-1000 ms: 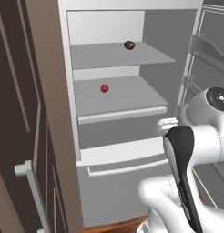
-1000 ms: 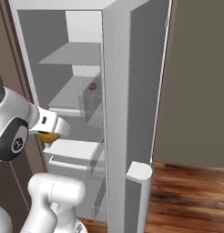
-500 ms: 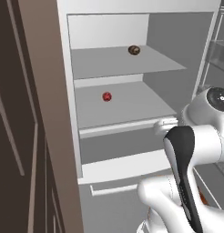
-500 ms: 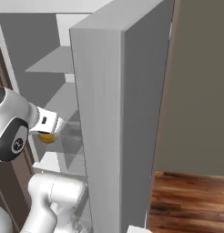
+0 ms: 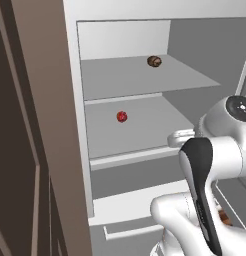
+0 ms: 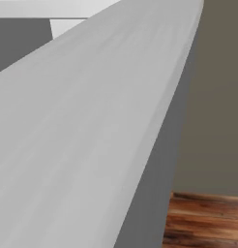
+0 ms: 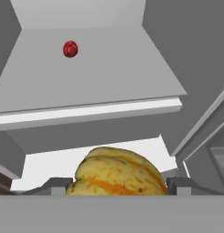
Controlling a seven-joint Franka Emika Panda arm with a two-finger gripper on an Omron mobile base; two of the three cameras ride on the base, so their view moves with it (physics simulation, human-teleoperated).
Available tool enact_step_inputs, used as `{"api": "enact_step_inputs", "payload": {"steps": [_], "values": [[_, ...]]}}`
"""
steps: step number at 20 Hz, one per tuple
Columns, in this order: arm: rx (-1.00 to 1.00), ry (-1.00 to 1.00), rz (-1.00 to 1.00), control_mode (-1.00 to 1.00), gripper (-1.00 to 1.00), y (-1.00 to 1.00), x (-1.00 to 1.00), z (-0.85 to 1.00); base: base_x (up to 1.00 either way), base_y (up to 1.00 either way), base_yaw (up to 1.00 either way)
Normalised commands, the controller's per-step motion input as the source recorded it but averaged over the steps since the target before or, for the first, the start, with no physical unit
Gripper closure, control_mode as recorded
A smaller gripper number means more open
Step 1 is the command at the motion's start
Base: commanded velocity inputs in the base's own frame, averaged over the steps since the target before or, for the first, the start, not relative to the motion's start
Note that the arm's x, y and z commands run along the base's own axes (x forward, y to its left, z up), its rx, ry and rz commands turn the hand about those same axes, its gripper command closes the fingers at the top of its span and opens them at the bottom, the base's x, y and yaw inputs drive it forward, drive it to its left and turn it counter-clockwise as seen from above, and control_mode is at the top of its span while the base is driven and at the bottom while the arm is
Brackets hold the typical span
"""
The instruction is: Place the squash in the correct fridge rack based on whether it is a fruit or vegetable. Finally, close the fridge door.
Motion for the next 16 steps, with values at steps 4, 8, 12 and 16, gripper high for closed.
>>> {"api": "enact_step_inputs", "payload": {"steps": [4, 8, 12, 16], "values": [[0.0, -0.05, 0.0, -1.0, 1.0, 0.01, 0.1, -0.18, 0.0, 0.0, 0.0], [0.0, -0.08, 0.0, -1.0, 1.0, 0.0, 0.0, -0.29, 0.0, 0.0, 0.0], [0.0, -0.16, 0.0, -1.0, 1.0, 0.0, 0.0, -0.38, 0.0, 0.0, 0.0], [0.0, -0.23, 0.01, -1.0, 1.0, 0.0, -0.05, -0.17, 0.0, 0.0, 0.0]]}}
